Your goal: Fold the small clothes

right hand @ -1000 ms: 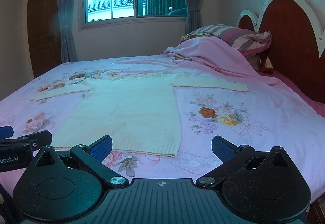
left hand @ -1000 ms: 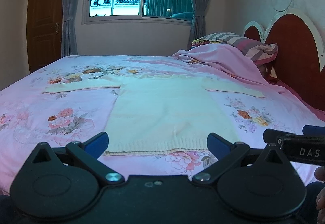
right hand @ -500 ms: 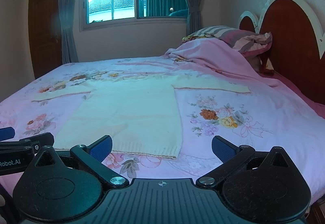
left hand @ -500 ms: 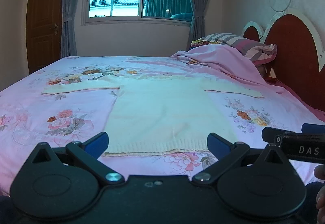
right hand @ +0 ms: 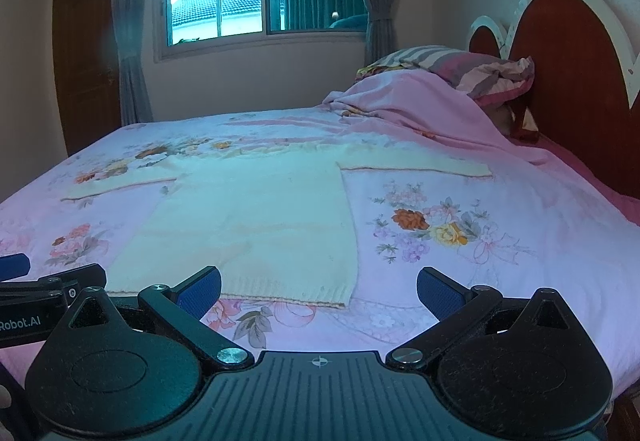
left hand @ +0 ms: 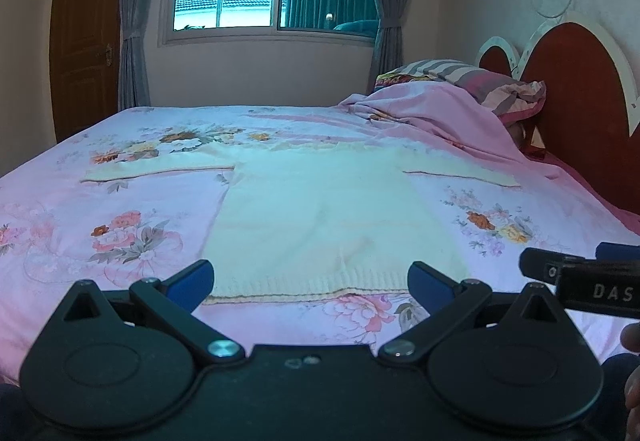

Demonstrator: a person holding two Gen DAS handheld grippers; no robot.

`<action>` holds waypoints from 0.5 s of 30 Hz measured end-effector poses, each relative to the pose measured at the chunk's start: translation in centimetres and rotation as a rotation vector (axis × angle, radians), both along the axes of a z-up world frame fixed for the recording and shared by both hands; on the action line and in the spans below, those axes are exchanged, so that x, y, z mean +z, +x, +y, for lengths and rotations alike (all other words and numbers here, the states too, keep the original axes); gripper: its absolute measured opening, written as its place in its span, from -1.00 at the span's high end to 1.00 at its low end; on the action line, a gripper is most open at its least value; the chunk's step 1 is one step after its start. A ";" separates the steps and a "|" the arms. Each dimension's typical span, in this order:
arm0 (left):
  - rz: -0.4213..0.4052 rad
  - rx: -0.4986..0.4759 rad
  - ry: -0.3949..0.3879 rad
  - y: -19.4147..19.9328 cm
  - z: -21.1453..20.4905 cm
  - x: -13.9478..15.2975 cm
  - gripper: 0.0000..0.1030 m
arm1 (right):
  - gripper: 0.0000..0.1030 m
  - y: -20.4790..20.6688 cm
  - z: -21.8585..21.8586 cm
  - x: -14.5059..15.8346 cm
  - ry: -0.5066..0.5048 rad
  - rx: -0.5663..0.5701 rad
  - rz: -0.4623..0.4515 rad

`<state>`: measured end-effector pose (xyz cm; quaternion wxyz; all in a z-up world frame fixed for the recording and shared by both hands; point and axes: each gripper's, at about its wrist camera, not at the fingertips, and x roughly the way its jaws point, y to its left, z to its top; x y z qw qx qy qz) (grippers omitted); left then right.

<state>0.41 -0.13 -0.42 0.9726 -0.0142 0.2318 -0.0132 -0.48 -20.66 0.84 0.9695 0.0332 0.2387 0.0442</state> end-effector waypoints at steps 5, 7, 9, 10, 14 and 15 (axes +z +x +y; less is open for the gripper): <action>0.000 0.023 -0.061 2.1 2.7 -0.1 -0.98 | -1.00 1.6 -0.7 -0.1 -0.005 -0.016 -0.017; -0.017 0.036 -0.106 3.7 4.7 -0.2 -0.98 | -1.00 2.9 -1.2 -0.1 -0.019 -0.034 -0.035; 0.002 0.045 -0.136 6.4 7.3 -0.4 -0.98 | -1.00 4.6 -1.8 -0.2 -0.040 -0.057 -0.046; 0.003 0.050 -0.164 7.9 8.9 -0.6 -0.98 | -1.00 5.5 -2.1 -0.2 -0.056 -0.069 -0.054; -0.017 0.141 -0.206 14.3 16.2 -1.5 -0.86 | -1.00 11.1 -4.2 -0.4 -0.094 -0.139 -0.078; -0.014 0.177 -0.218 16.4 18.5 -1.9 -0.74 | -1.00 12.4 -4.8 -0.3 -0.092 -0.156 -0.075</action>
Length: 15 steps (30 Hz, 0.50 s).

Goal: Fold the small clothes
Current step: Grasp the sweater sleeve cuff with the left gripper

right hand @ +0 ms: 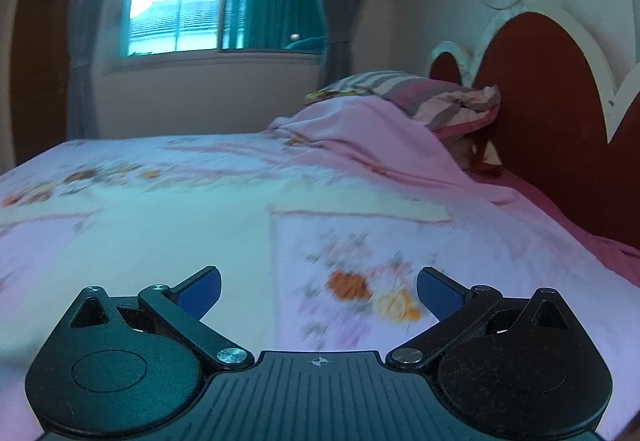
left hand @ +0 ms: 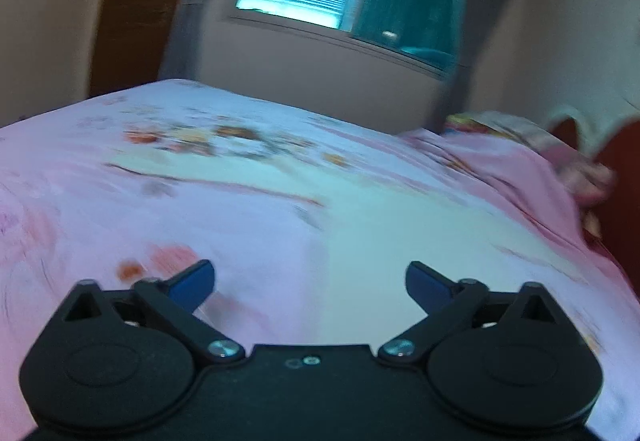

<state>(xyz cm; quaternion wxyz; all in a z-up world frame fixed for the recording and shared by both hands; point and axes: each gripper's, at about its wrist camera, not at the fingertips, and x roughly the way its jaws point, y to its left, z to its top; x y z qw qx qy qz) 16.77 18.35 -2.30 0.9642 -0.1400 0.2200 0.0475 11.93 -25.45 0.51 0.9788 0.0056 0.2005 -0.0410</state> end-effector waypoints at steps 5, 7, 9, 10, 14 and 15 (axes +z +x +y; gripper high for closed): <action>0.052 0.154 -0.178 10.0 12.0 -3.5 -0.49 | -1.00 6.7 -2.5 0.0 0.005 -0.085 0.015; 0.054 0.203 -0.305 13.8 17.0 -5.7 -0.55 | -1.00 9.5 -3.3 -0.7 0.002 -0.121 0.041; 0.054 0.280 -0.411 16.4 21.2 -7.9 -0.53 | -1.00 11.6 -3.8 -1.5 -0.002 -0.153 0.067; 0.050 0.327 -0.457 17.8 23.5 -9.2 -0.49 | -1.00 12.3 -3.8 -2.0 -0.006 -0.165 0.075; -0.002 0.393 -0.597 21.3 29.0 -12.4 -0.41 | -1.00 14.8 -4.2 -4.3 0.007 -0.194 0.090; -0.009 0.396 -0.598 22.0 29.6 -12.6 -0.41 | -1.00 15.1 -4.3 -4.7 0.013 -0.200 0.091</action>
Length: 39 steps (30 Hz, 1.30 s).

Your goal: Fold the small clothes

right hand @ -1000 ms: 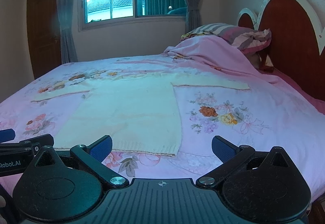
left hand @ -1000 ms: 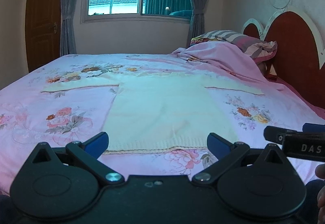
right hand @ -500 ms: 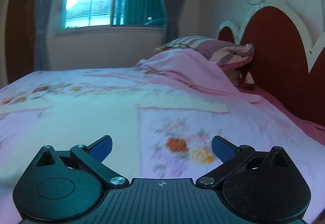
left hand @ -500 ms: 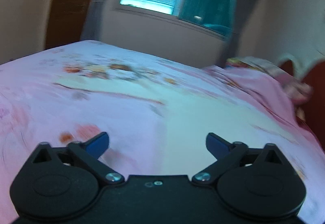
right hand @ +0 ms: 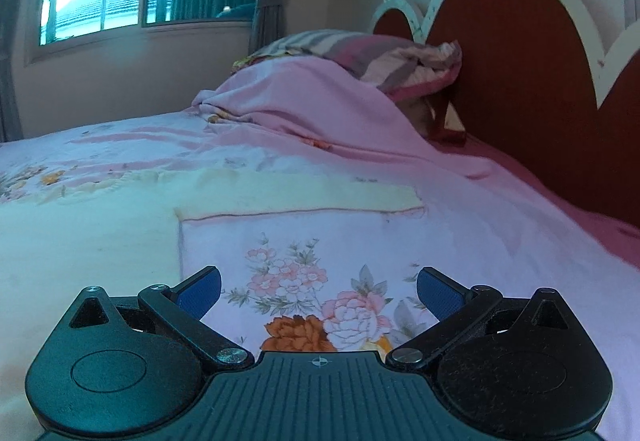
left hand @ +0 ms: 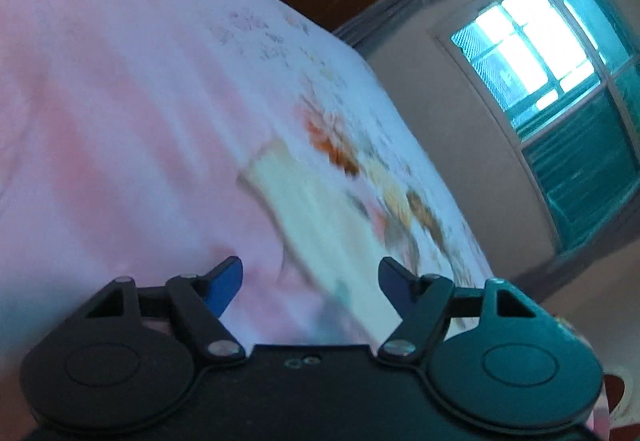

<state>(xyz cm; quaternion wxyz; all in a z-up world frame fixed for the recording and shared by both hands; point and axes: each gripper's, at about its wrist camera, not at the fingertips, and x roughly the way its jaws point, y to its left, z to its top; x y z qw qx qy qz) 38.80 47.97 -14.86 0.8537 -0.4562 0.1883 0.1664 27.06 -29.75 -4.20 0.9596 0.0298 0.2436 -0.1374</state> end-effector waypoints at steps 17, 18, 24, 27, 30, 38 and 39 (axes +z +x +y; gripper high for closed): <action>-0.190 -0.182 0.387 6.6 -14.0 14.1 1.00 | -1.00 -0.1 -5.2 -2.7 0.076 -0.074 -0.015; -0.201 -0.220 0.419 8.0 -17.0 15.5 1.00 | -1.00 -0.7 -5.8 -2.8 0.089 -0.079 -0.020; -0.256 -0.510 0.617 13.4 -39.0 17.6 1.00 | -1.00 -3.9 -9.2 -3.4 0.098 -0.105 -0.051; -0.227 -0.659 0.716 15.1 -49.4 14.2 1.00 | -1.00 -5.0 -11.4 -3.8 0.115 -0.146 -0.058; -0.155 -0.746 0.772 16.7 -57.1 9.9 1.00 | -1.00 -5.9 -13.6 -4.4 0.141 -0.191 -0.048; -0.091 -1.018 0.847 17.4 -63.8 3.4 -0.72 | -1.00 -7.2 -16.4 -6.7 0.207 -0.258 -0.021; -0.168 -1.017 0.833 15.6 -63.1 4.1 -0.79 | -1.00 -7.2 -16.4 -6.8 0.209 -0.260 -0.020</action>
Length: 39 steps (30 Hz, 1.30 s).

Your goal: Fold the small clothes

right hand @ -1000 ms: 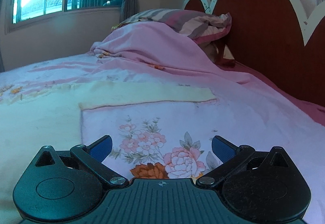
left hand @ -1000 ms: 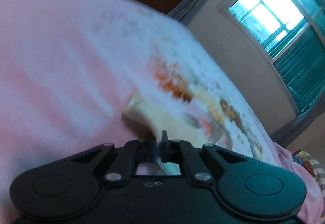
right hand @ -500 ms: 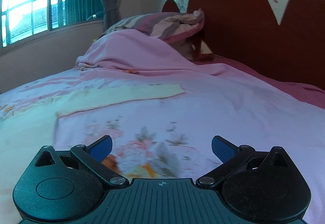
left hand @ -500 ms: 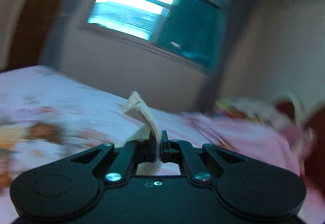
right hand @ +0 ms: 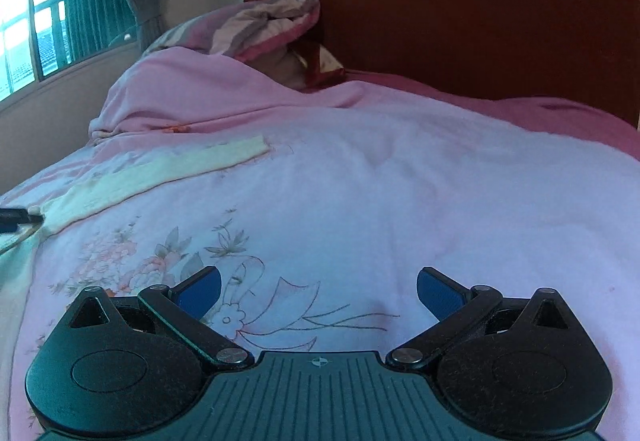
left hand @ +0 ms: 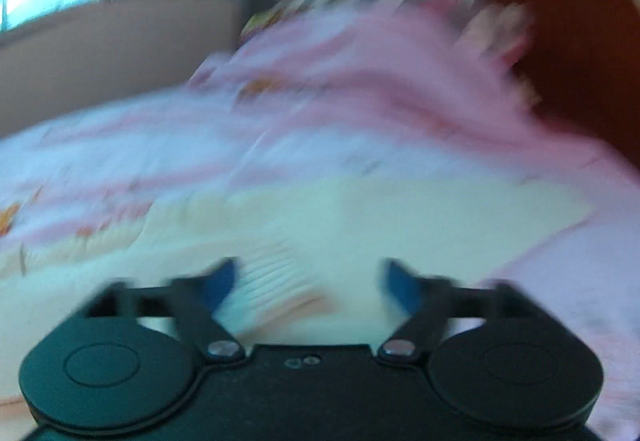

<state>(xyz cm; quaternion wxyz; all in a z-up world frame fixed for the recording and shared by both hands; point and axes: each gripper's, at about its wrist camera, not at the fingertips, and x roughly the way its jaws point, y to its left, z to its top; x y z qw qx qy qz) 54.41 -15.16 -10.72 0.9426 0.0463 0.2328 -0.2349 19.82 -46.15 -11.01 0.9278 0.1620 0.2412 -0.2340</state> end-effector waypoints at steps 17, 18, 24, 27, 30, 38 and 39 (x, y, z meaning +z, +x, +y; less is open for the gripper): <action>0.103 0.538 0.116 -6.9 29.2 -1.1 -0.72 | -0.17 23.0 16.3 6.2 0.309 0.608 -0.108; 0.127 0.547 0.099 -6.6 29.5 -1.7 -0.74 | -0.18 25.6 17.7 5.6 0.373 0.638 -0.073; 0.122 0.555 0.027 -6.6 31.5 -1.3 -0.79 | -0.18 34.4 21.5 0.5 0.561 0.567 0.110; 0.152 0.550 0.000 -5.9 32.3 -2.3 -0.82 | -0.16 36.1 21.6 -0.8 0.562 0.508 0.112; 0.139 0.562 -0.027 -6.2 32.8 -2.3 -0.81 | 0.94 36.9 21.5 -0.4 0.498 0.500 0.123; 0.140 0.606 -0.033 -6.4 33.1 -2.3 -0.82 | 0.94 35.8 18.6 -1.8 0.482 0.474 0.102; 0.141 0.607 -0.045 -6.5 33.2 -2.3 -0.81 | 0.94 35.6 18.2 -1.8 0.501 0.472 0.093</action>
